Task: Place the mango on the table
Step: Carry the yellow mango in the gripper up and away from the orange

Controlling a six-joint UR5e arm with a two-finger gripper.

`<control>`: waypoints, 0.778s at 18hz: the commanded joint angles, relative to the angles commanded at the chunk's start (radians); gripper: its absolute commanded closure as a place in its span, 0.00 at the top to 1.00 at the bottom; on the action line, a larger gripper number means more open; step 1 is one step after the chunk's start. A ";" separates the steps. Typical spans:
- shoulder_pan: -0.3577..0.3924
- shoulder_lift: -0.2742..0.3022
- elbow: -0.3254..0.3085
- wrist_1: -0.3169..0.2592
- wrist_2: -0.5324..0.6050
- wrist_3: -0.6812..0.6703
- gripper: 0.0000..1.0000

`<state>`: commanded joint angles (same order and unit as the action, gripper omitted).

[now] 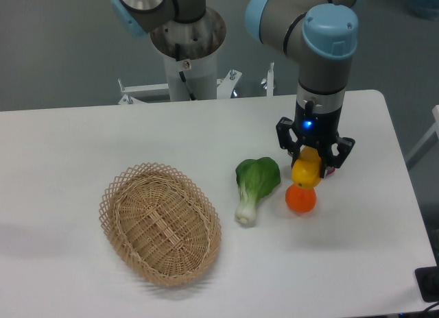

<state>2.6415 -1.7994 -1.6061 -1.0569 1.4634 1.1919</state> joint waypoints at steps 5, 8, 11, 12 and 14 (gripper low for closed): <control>0.008 0.008 -0.014 0.002 0.000 0.000 0.61; 0.012 0.018 -0.028 0.002 -0.002 0.027 0.61; 0.034 0.041 -0.081 0.009 0.000 0.080 0.61; 0.043 0.047 -0.089 0.009 -0.002 0.101 0.61; 0.054 0.063 -0.121 0.011 0.000 0.139 0.61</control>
<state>2.6952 -1.7365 -1.7271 -1.0462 1.4634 1.3313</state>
